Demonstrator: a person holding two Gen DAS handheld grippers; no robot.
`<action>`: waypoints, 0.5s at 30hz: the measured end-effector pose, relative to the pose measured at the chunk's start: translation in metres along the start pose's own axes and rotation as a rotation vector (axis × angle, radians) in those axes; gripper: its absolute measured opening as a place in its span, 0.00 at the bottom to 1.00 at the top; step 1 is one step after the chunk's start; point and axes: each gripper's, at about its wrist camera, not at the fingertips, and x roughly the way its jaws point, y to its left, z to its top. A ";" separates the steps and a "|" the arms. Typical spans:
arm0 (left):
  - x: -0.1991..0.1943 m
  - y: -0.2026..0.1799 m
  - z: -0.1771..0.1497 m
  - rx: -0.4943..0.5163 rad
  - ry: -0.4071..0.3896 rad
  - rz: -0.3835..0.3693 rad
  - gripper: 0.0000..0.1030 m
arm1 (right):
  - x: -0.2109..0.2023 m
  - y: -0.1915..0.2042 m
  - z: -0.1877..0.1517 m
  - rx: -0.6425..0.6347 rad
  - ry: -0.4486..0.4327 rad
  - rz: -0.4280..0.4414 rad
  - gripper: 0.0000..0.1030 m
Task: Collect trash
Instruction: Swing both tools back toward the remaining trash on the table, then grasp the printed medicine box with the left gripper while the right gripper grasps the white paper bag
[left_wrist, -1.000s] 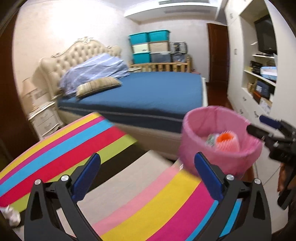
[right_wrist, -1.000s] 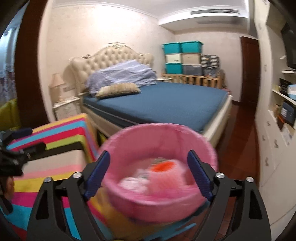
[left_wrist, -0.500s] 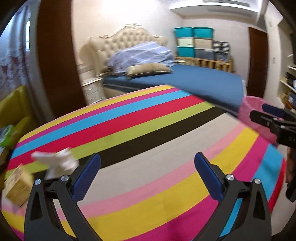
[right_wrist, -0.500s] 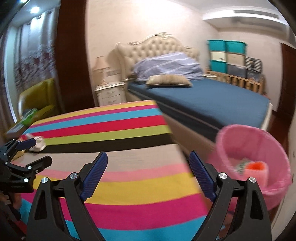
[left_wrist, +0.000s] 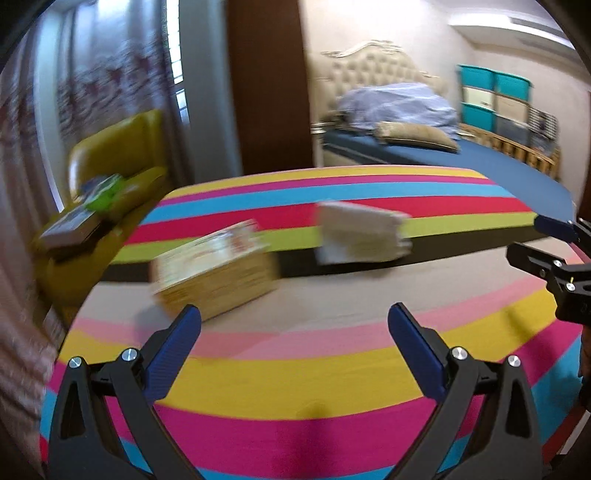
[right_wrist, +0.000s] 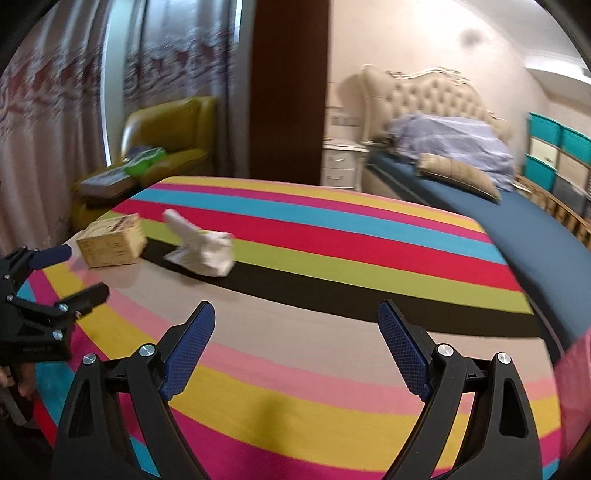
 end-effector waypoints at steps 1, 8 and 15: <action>-0.002 0.011 -0.001 -0.019 0.005 0.009 0.95 | 0.004 0.006 0.003 -0.003 0.005 0.011 0.82; -0.015 0.072 0.001 -0.102 -0.017 0.098 0.95 | 0.037 0.039 0.024 -0.062 0.037 0.039 0.82; -0.003 0.089 0.010 -0.131 -0.016 0.151 0.95 | 0.073 0.058 0.045 -0.113 0.064 0.032 0.82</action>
